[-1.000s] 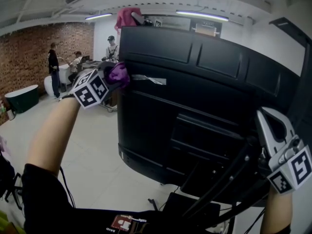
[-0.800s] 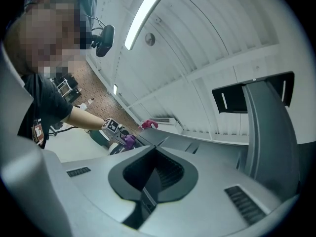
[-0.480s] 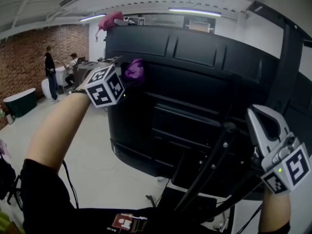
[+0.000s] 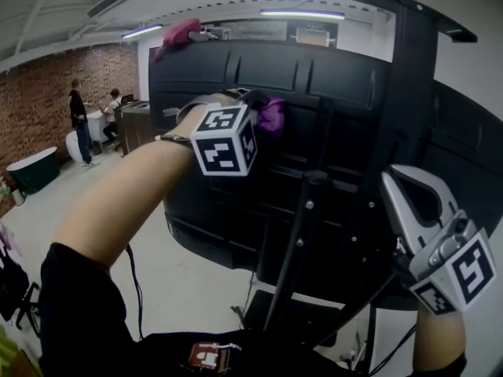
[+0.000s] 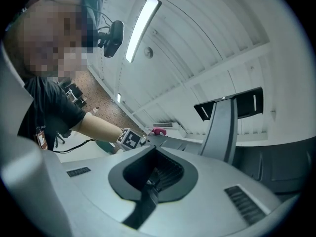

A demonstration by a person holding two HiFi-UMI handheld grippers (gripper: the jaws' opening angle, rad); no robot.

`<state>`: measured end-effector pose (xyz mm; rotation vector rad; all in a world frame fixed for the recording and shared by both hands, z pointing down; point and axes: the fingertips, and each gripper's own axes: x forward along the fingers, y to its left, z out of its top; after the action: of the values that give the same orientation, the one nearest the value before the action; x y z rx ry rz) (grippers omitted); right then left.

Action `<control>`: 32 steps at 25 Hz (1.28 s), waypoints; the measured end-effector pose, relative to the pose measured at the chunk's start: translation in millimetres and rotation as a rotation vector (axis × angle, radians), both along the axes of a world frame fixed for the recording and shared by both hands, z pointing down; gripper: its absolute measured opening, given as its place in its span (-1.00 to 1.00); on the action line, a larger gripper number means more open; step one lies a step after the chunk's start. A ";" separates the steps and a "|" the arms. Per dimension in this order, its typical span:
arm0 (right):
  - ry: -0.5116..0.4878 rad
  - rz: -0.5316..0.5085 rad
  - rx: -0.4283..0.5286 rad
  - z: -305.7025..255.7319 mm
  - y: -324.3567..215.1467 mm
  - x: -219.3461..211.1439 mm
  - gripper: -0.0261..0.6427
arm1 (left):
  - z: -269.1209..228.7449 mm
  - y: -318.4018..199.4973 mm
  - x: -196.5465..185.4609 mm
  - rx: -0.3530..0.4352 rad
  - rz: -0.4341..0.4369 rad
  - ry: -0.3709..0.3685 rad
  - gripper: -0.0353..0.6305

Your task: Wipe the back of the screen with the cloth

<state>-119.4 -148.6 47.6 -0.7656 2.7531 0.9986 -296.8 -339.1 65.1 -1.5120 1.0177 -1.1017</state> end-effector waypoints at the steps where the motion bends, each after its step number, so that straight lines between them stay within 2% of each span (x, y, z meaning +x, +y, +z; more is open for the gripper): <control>1: -0.002 0.000 0.000 0.7 2.6 5.2 -0.90 | 1.1 -0.1 12.8 -0.002 0.004 -0.010 -0.41; 7: -0.008 0.002 -0.015 8.1 9.1 23.6 -0.90 | 8.1 0.5 61.3 -0.006 0.049 -0.031 -0.41; 10: -0.008 -0.005 -0.041 14.9 7.2 16.0 -0.90 | 8.6 3.7 61.1 -0.008 0.077 -0.013 -0.41; 12: -0.007 -0.021 -0.064 20.2 7.3 2.4 -0.90 | 6.4 11.3 46.4 -0.011 0.094 0.021 -0.41; 15: 0.002 -0.057 -0.096 31.0 11.2 -31.2 -0.90 | 1.3 28.4 -3.0 0.004 0.094 0.075 -0.41; 19: 0.024 -0.124 -0.160 54.5 21.0 -89.1 -0.90 | 13.2 53.5 -97.1 0.009 0.026 0.120 -0.41; 23: 0.029 -0.191 -0.238 80.7 27.5 -150.8 -0.90 | 48.6 67.4 -193.6 -0.002 -0.072 0.106 -0.41; 27: 0.034 -0.228 -0.325 108.6 18.2 -208.2 -0.90 | 95.1 58.5 -280.7 -0.026 -0.166 0.089 -0.41; 30: 0.023 -0.246 -0.386 128.6 13.4 -236.0 -0.90 | 130.2 45.6 -324.9 -0.055 -0.216 0.082 -0.41; 32: 0.017 -0.256 -0.413 139.0 12.2 -247.5 -0.90 | 145.5 34.8 -338.9 -0.066 -0.228 0.091 -0.41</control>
<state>-367.0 -136.4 186.6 -0.4268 3.0096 0.3957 -635.6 -304.4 210.6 -1.5374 1.2508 -1.2442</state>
